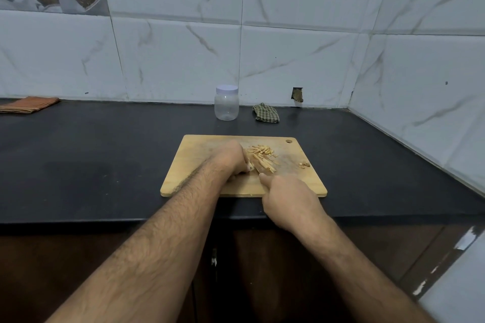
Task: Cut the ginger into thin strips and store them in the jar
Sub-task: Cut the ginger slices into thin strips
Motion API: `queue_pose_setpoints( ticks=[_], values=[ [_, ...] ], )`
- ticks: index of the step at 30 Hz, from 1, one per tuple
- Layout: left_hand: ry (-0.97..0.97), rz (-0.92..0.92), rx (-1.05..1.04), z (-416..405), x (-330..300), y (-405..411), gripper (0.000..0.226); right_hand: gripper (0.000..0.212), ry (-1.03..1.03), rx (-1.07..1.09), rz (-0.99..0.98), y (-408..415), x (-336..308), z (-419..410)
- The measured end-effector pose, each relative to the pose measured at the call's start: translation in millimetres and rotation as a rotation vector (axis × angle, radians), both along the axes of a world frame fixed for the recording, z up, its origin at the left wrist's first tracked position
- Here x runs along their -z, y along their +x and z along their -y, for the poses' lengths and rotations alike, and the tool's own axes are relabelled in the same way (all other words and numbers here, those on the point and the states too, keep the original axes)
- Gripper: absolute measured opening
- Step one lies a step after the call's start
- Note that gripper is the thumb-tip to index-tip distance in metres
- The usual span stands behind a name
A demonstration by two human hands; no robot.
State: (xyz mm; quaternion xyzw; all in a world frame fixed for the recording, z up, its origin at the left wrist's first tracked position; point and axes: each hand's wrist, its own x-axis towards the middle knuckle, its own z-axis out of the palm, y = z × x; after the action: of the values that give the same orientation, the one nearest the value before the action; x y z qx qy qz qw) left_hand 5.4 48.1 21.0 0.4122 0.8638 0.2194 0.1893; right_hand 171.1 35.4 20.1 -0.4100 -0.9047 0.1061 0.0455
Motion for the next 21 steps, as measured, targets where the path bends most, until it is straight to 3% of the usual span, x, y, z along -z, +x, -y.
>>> queue_pose_setpoints(
  ticks=[12,21],
  values=[
    [0.074,0.056,-0.018,1,8,-3,0.015,0.052,-0.003,0.042,-0.041,-15,-8,-14],
    [0.09,0.05,0.015,2,11,-5,0.013,0.059,-0.012,0.024,-0.095,-22,-7,-13]
  ],
)
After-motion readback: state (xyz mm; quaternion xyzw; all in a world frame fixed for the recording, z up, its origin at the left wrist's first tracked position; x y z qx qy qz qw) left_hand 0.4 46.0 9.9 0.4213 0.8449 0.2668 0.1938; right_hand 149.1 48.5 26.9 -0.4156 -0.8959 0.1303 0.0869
